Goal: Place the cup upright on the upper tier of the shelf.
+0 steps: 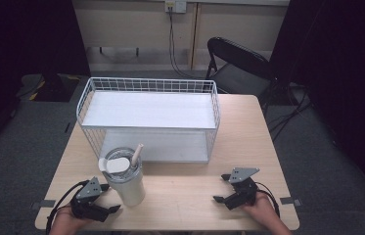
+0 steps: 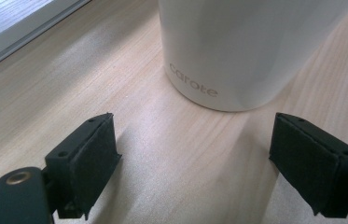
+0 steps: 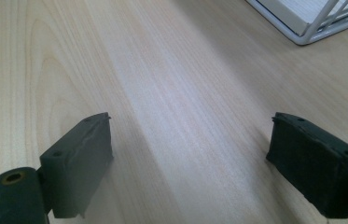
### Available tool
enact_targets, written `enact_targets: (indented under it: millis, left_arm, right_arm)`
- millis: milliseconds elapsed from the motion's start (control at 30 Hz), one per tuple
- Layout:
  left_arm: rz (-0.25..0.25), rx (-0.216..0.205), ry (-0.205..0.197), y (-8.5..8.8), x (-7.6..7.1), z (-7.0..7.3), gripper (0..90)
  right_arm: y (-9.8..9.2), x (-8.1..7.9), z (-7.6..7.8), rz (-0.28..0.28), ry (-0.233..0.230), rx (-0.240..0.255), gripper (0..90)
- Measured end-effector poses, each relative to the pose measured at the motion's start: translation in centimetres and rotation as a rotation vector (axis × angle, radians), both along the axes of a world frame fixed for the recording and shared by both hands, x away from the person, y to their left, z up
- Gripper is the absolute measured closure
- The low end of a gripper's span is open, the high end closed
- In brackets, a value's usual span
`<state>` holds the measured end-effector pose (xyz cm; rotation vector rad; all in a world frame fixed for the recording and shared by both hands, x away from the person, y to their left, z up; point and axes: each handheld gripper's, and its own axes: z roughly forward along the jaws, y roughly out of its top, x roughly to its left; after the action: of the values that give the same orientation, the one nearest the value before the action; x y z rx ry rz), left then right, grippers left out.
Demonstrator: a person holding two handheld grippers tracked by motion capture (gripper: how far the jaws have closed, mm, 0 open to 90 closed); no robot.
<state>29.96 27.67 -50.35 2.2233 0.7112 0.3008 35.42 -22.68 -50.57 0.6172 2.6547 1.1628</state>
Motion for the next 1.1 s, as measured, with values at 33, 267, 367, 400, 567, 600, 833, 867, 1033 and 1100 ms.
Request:
enact_targets:
  millis: [33, 267, 367, 400, 567, 600, 833, 867, 1033, 1100]
  left_arm:
    - [-0.002, 0.008, -0.001, 0.0, 0.0, 0.0, 12.6]
    - [0.023, 0.015, 0.005, -0.5, 0.1, 0.0, 8.0]
    - [0.029, 0.016, 0.004, -0.6, 0.1, 0.0, 8.3]
    - [0.029, 0.016, 0.004, -0.6, 0.1, 0.0, 8.3]
    - [0.025, -0.035, 0.036, -0.4, 0.3, 0.2, 16.6]
    - [0.022, -0.037, 0.040, -0.4, 0.3, 0.2, 16.6]
    - [-0.011, -0.101, 0.014, -0.6, -0.1, 0.9, 16.8]
    - [-0.009, -0.153, -0.005, -0.6, -0.2, 1.4, 16.7]
    - [-0.011, -0.223, -0.038, -0.5, -0.4, 2.3, 15.9]
    - [-0.026, -0.242, -0.044, -0.5, -0.5, 2.6, 15.9]
  right_arm:
    - [0.0, 0.0, 0.0, 0.000, 0.000, 0.000, 12.6]
    - [0.0, 0.0, 0.0, 0.000, 0.000, 0.000, 12.6]
    - [0.0, 0.1, 0.0, 0.004, 0.004, 0.002, 12.4]
    - [0.0, 0.1, 0.0, 0.004, 0.004, 0.002, 12.4]
    - [0.0, 0.1, 0.0, 0.006, 0.004, 0.001, 12.2]
    - [0.0, 0.1, 0.0, 0.006, 0.004, 0.001, 12.2]
    - [0.0, 0.1, 0.0, 0.007, 0.004, 0.001, 12.2]
    - [0.0, 0.1, 0.0, 0.006, 0.004, 0.001, 12.2]
    - [0.0, 0.1, 0.0, 0.007, 0.005, 0.001, 12.2]
    - [0.0, 0.1, 0.0, 0.007, 0.004, 0.001, 12.2]
